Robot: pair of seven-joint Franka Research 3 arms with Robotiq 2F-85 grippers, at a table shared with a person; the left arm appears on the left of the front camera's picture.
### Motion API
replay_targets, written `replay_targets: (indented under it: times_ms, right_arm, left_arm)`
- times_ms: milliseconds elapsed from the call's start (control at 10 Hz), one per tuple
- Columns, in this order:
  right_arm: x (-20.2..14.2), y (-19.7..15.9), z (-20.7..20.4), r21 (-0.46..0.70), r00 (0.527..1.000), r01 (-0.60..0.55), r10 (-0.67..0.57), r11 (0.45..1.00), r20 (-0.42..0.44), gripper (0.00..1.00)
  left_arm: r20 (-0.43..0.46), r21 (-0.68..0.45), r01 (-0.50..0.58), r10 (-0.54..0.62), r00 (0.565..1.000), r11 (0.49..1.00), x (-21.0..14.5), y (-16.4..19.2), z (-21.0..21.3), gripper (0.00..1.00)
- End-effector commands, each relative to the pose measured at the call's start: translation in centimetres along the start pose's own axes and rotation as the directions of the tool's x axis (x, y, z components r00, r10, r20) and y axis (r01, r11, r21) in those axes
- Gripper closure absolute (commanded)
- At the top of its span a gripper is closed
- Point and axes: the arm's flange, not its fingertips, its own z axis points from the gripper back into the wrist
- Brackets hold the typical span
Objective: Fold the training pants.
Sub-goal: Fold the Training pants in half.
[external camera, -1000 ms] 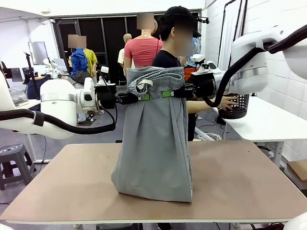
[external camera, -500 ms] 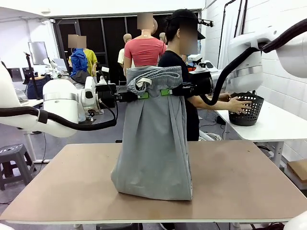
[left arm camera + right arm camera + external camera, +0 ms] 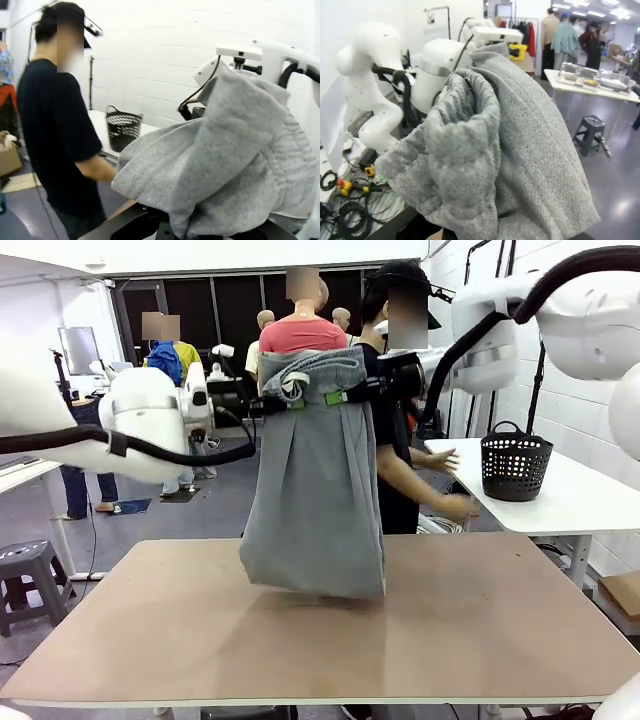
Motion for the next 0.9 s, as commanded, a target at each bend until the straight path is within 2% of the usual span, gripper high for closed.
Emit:
replay_targets:
  times_ms: [0,100,400,600,800]
  right_arm:
    - [2.4,-3.4,0.1,-0.050,0.998,-0.028,0.026,0.998,-0.052,1.00]
    - [3.0,-4.9,0.6,-0.083,0.997,-0.041,0.034,0.996,-0.075,1.00]
    - [0.5,-5.7,0.8,0.013,0.983,-0.081,0.082,0.997,-0.162,1.00]
    - [-2.8,-5.3,1.0,0.047,0.986,-0.077,0.083,0.996,-0.145,1.00]
    - [-4.7,-5.1,0.8,0.049,0.991,-0.073,0.078,0.996,-0.105,1.00]
  left_arm:
    - [0.002,0.040,0.101,-0.101,0.995,0.994,2.4,2.2,-2.5,1.00]
    - [-0.005,0.065,0.110,-0.110,0.994,0.992,2.7,3.1,-3.2,1.00]
    - [-0.008,0.056,0.092,-0.092,0.996,0.994,0.5,5.5,-3.1,1.00]
    - [-0.003,0.024,0.050,-0.050,0.999,0.998,-2.2,6.0,-2.3,1.00]
    - [0.006,-0.005,0.032,-0.032,0.999,0.999,-3.5,5.7,-1.2,1.00]
